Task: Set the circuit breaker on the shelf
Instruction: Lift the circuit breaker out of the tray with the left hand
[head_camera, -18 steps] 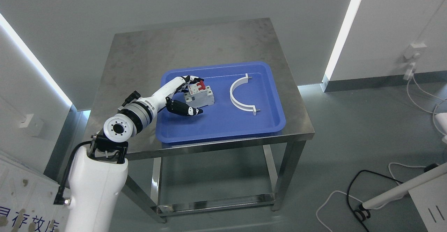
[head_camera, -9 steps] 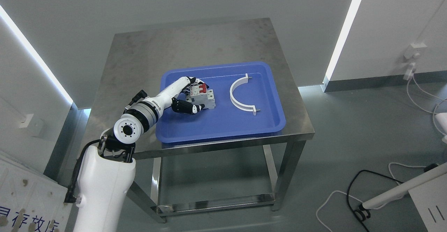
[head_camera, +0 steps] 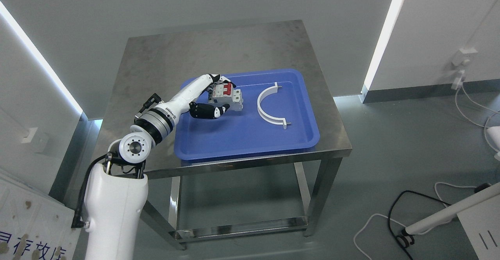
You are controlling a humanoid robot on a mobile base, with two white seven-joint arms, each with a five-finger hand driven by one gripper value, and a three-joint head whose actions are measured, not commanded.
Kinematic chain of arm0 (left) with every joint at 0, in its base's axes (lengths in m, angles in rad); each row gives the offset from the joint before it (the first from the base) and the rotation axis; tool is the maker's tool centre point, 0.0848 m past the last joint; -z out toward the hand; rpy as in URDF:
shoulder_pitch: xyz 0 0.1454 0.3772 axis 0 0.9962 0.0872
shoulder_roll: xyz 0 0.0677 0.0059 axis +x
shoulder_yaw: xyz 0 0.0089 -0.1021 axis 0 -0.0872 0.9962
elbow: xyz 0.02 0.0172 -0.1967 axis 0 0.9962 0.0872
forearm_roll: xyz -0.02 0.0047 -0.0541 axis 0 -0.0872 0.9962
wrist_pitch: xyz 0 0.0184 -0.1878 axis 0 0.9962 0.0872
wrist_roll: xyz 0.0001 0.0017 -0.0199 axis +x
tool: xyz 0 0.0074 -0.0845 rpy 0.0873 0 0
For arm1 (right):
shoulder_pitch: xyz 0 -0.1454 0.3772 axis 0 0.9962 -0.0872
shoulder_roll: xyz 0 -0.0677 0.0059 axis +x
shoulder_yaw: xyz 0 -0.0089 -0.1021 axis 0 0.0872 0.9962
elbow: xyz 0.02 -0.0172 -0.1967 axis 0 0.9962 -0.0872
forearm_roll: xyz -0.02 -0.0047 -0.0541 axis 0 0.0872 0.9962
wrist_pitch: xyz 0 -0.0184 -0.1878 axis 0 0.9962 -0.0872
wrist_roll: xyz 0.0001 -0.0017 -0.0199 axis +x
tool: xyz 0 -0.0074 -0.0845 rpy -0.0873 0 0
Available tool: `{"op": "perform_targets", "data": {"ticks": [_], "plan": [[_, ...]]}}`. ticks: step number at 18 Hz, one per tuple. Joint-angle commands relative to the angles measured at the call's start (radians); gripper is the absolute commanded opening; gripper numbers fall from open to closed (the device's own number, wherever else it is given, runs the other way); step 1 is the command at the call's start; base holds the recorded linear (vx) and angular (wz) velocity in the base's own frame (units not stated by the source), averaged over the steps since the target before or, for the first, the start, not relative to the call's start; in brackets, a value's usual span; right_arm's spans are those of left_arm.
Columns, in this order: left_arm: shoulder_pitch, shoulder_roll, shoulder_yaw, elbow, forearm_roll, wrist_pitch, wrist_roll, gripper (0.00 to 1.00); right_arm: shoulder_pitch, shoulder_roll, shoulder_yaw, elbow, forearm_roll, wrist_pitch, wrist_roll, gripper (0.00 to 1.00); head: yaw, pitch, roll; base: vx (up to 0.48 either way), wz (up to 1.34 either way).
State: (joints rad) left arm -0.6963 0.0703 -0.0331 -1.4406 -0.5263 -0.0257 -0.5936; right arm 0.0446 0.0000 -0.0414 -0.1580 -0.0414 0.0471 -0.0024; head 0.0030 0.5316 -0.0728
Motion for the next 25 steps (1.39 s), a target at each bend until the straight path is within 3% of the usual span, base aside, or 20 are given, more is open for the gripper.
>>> {"op": "perform_targets", "data": {"ticks": [1,5,9,25], "plan": [[-0.011,-0.053,0.231,-0.063,0.294,-0.121,0.209,0.11,0.000,-0.017,0.000,0.000,0.000,0.000,-0.001,1.00,0.0000,0.000,0.000,0.000,0.00],[0.121,-0.053,0.234,-0.096,0.362,-0.322,0.469,0.12,0.000,-0.017,0.000,0.000,0.000,0.000,-0.001,1.00,0.0000,0.000,0.000,0.000,0.00],[0.320,-0.053,0.239,-0.182,0.393,-0.410,0.469,0.12,0.000,-0.017,0.000,0.000,0.000,0.000,-0.001,1.00,0.0000,0.000,0.000,0.000,0.00],[0.376,-0.053,0.237,-0.247,0.396,-0.411,0.445,0.12,0.000,-0.017,0.000,0.000,0.000,0.000,-0.001,1.00,0.0000,0.000,0.000,0.000,0.00]]}}
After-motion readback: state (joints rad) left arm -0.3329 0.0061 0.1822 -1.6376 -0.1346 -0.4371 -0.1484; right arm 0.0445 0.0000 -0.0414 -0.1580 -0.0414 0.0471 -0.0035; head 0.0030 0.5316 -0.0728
